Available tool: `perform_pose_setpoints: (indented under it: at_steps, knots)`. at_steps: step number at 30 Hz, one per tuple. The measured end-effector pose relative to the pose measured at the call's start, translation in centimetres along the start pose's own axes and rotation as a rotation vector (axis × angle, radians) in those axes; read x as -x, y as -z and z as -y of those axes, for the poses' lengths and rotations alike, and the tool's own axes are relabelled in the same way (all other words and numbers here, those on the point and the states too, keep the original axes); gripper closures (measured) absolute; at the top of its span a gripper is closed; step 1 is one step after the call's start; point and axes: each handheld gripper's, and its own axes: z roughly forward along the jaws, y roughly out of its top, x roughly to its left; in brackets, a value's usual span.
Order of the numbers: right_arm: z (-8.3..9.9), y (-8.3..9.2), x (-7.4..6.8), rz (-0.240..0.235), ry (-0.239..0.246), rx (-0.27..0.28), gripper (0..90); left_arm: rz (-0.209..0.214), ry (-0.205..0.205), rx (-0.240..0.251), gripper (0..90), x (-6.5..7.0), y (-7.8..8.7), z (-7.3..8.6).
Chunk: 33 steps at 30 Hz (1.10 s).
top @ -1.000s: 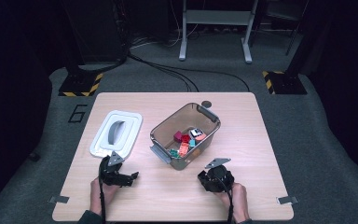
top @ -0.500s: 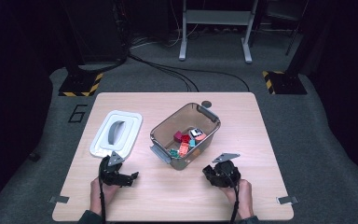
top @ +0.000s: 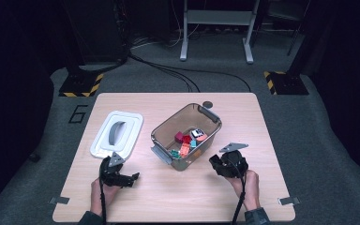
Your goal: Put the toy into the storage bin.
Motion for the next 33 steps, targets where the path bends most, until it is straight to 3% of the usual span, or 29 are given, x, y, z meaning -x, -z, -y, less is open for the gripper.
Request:
perform_pose_setpoints:
  at_steps: [20,33]
  knots:
    - [-3.4,3.0,0.9,0.058,0.03,0.053,58.5,0.0,-0.003,-0.001,3.3,0.0,0.0,0.0]
    - [-6.8,4.4,1.6,0.072,0.039,0.091,58.4,0.001,0.0,0.002,3.3,0.0,0.0,0.0]
